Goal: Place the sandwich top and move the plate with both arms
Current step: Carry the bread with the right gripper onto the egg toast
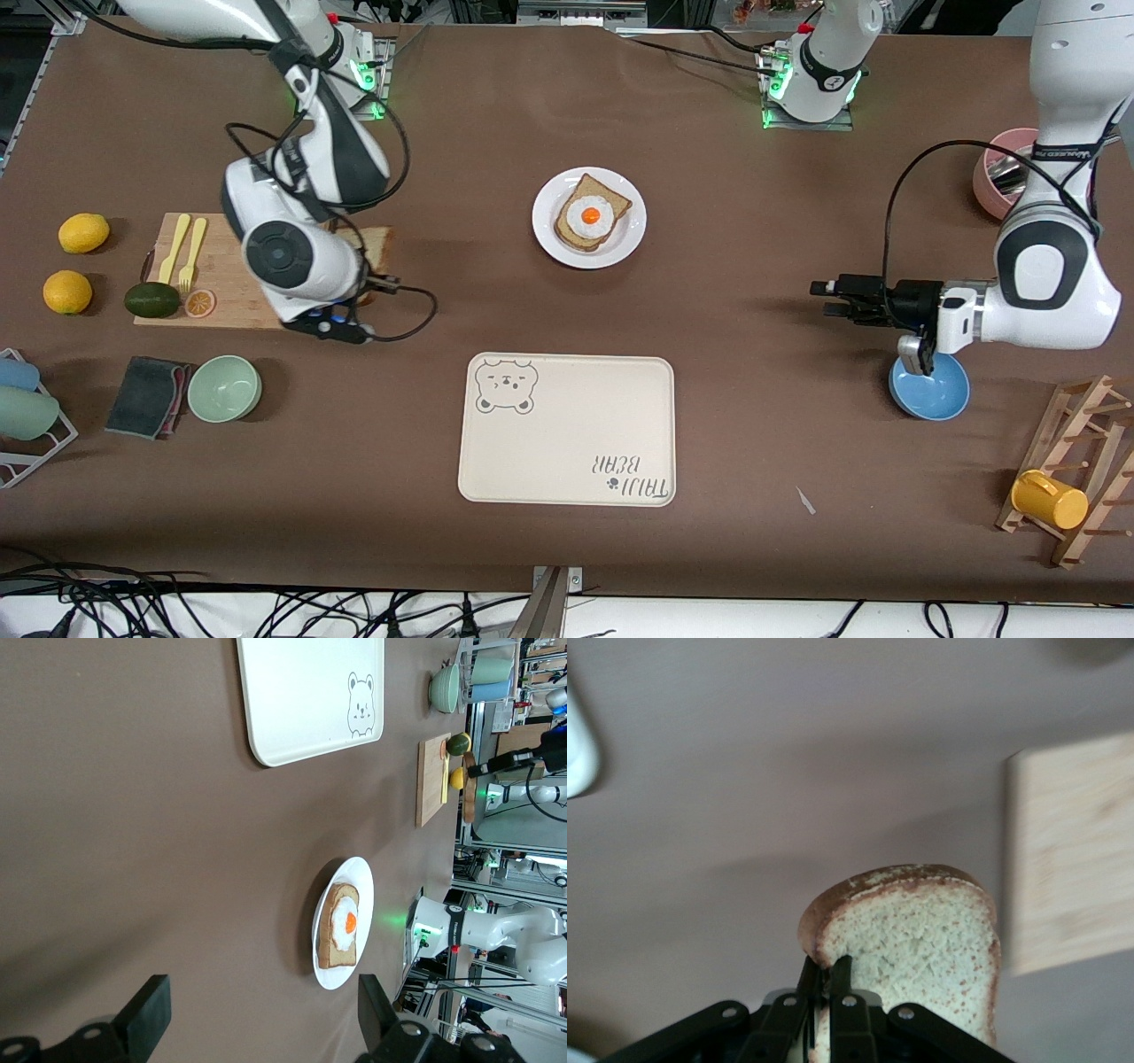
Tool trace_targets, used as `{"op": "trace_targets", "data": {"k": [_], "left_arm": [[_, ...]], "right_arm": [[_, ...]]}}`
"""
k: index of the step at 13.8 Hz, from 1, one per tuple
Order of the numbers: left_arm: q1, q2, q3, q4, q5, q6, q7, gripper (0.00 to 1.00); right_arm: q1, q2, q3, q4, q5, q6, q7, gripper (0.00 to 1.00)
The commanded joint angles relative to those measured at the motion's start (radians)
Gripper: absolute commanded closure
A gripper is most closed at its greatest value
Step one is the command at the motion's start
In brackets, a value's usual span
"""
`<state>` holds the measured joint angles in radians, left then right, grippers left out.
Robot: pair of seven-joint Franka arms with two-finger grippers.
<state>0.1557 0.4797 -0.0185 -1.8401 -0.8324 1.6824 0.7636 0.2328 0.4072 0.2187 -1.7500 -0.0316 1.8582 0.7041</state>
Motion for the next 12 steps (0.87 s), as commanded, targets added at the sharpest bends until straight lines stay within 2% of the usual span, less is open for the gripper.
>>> {"op": "trace_targets", "data": {"k": [1,3,5,8,12], "left_arm": [[-0.007,-0.035,-0.009,-0.056,-0.053,0.031,0.025,0.03],[-0.012,-0.041,-0.021,-0.077,-0.073,0.058,0.02,0.01],[-0.01,-0.052,-0.057,-0.125,-0.115,0.107,0.011,0.0],[-0.012,-0.05,-0.067,-0.151,-0.143,0.115,0.01,0.0],[-0.048,-0.029,-0.078,-0.159,-0.148,0.181,0.01,0.0]], "right_arm": [[0.179,0.105,-0.006,0.133,0.022,-0.025,0.225,1.0],[0.291,0.178,-0.006,0.231,0.024,-0.022,0.387,1.0],[0.36,0.237,-0.006,0.299,0.05,-0.021,0.532,1.0],[0.43,0.289,-0.006,0.325,0.104,0.031,0.662,1.0],[0.473,0.344,-0.006,0.337,0.144,0.212,0.776,1.0]]}}
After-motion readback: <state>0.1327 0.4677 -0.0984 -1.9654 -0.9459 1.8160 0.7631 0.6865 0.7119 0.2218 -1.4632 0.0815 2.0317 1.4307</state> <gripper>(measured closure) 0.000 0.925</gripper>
